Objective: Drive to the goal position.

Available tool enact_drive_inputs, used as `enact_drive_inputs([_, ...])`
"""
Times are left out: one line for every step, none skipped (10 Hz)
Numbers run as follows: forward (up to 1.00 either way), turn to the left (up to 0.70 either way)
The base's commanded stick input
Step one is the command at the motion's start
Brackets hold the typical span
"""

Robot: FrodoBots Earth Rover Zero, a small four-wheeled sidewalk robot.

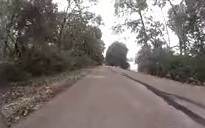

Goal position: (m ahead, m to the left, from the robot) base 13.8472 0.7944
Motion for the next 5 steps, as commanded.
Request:
enact_drive_inputs([0.7,0.0])
enact_drive_inputs([0.7,0.0])
enact_drive_inputs([0.7,0.0])
enact_drive_inputs([0.7,0.0])
enact_drive_inputs([0.7,0.0])
